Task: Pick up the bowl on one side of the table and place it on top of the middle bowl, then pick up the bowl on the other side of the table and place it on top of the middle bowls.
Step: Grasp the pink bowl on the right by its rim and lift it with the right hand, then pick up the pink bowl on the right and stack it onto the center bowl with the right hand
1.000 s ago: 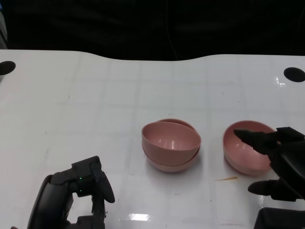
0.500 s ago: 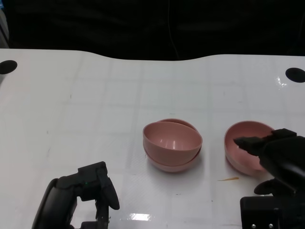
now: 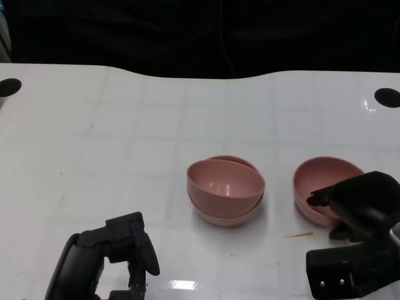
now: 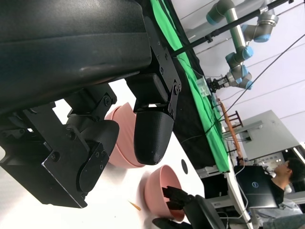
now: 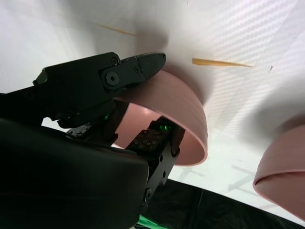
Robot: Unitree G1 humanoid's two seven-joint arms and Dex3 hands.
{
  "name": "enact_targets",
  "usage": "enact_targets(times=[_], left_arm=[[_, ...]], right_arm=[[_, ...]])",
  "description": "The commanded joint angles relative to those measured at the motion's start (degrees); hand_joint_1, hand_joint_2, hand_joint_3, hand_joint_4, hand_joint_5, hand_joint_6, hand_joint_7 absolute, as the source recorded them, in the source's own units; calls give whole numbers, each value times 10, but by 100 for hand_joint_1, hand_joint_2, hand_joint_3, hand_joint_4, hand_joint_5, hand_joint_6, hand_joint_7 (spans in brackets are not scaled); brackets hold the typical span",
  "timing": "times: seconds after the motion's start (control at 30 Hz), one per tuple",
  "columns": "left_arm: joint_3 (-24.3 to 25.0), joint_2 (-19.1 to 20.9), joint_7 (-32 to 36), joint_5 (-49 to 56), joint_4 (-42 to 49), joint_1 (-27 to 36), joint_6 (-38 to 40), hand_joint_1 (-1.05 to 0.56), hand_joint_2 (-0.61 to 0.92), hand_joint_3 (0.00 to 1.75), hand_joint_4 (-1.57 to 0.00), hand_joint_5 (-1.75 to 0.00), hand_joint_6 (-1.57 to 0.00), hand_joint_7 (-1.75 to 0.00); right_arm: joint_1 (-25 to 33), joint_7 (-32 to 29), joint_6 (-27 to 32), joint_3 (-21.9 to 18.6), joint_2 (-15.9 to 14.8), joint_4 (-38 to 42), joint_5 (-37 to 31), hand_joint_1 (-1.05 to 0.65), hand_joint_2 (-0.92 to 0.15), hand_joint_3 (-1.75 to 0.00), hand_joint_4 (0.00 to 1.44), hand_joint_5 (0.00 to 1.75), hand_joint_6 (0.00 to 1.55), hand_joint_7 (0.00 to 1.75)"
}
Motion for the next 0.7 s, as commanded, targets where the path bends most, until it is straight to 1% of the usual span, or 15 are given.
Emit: enact_targets(times=[0.03,0.1,0.13,0.2,0.23,0.27,0.3,0.33,0.37,0.43,0.47,0.53,0.63,0.67,0.7], left_arm=[[4,9,-3,1,4,2,0,10,23,171,-97,-175,-88,-155],[4,9,-3,1,5,2,0,9,23,170,-97,-175,-88,-155],[4,9,-3,0,5,2,0,9,23,170,-96,-175,-88,-155],[4,9,-3,0,5,2,1,8,23,170,-96,-175,-88,-154],[4,9,-4,-2,6,2,0,8,24,170,-96,-175,-88,-154],[3,10,-5,-2,6,1,1,7,24,170,-96,-175,-88,-154],[3,10,-5,-2,5,1,3,7,24,170,-96,-175,-88,-154],[3,10,-5,-2,4,0,5,6,24,170,-96,-175,-88,-154],[3,10,-5,-1,4,-1,6,6,24,170,-96,-175,-88,-154],[3,10,-4,0,6,-2,4,7,23,171,-96,-175,-88,-155],[3,10,-4,0,7,-3,3,9,23,171,-96,-175,-88,-155],[3,9,-4,-1,8,-3,3,10,23,170,-96,-175,-88,-155],[4,10,-4,0,11,-3,1,9,23,170,-96,-175,-88,-155],[4,11,-3,2,11,-2,2,8,23,169,-96,-175,-88,-155],[5,11,-2,4,12,-3,1,8,23,169,-96,-175,-88,-155]], right_arm=[[-30,-56,-9,18,0,57,-8,-28,-92,-2,79,122,108,4],[-50,-107,-27,25,4,101,-1,-26,-92,-1,76,142,116,6],[-58,-128,-37,27,5,119,5,-24,-92,-2,76,155,122,9],[-72,-179,-65,30,5,153,15,-21,-92,-2,78,168,130,13],[-77,-201,-79,29,4,165,21,-19,-91,-4,80,172,132,24],[-82,-219,-91,28,4,173,26,-18,-89,-11,84,173,108,82],[-85,-232,-99,28,3,178,31,-18,-88,-15,86,174,89,123],[-86,-249,-110,24,2,177,38,-18,-87,-19,87,174,79,147],[-86,-264,-119,20,1,172,45,-17,-83,-26,89,174,72,163],[-85,-288,-136,12,1,161,59,-17,-65,-59,92,175,69,172],[-85,-297,-143,9,1,157,65,-16,-55,-80,94,175,68,173],[-86,-305,-151,8,0,155,71,-15,-48,-94,95,175,67,174],[-81,-303,-170,-5,3,105,96,-14,-43,-103,95,175,69,173],[-79,-304,-178,-8,5,88,104,-12,-36,-116,97,175,72,174],[-78,-306,-186,-9,7,74,108,-11,-31,-125,98,175,74,173]])
